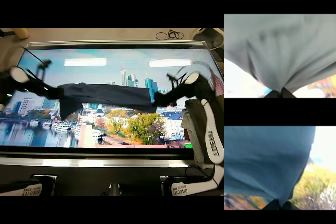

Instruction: Fold the shirts.

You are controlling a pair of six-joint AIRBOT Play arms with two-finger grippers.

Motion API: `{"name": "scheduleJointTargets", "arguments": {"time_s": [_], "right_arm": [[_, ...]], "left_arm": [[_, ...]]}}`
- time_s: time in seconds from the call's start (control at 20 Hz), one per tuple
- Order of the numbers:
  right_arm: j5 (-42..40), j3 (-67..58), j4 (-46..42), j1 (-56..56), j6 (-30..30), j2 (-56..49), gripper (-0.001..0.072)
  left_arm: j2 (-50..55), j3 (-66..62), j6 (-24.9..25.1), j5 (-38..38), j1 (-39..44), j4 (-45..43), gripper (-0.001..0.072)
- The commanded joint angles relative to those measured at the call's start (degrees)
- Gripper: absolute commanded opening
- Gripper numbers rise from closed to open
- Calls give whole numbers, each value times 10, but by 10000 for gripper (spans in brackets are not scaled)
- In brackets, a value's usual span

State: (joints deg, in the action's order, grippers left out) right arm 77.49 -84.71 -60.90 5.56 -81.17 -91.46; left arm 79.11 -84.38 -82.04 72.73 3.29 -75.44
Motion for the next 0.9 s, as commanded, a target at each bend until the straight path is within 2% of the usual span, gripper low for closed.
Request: {"name": "scheduleJointTargets", "arguments": {"time_s": [0.0,0.05,0.15,0.3,0.45,0.55,0.7,0.85], "right_arm": [[-71,-151,-14,-4,30,161,20],[-115,-190,-23,-4,33,222,20],[-197,-216,-49,-4,32,339,20],[-211,-216,-82,-4,-3,455,20],[-162,-216,-115,-4,-47,487,21],[-106,-216,-134,-4,-52,482,21],[-9,-216,-156,-4,-52,437,21],[107,-191,-162,-4,-52,350,21]], "left_arm": [[-131,-186,-11,25,0,-149,26],[-169,-258,-19,14,0,-148,27],[-235,-364,-66,-40,0,-146,26],[-333,-361,-115,-139,0,-123,26],[-366,-318,-146,-122,0,-101,26],[-353,-299,-144,-109,0,-127,26],[-294,-290,-123,-56,0,-166,26],[-201,-259,-99,4,0,-170,26]]}}
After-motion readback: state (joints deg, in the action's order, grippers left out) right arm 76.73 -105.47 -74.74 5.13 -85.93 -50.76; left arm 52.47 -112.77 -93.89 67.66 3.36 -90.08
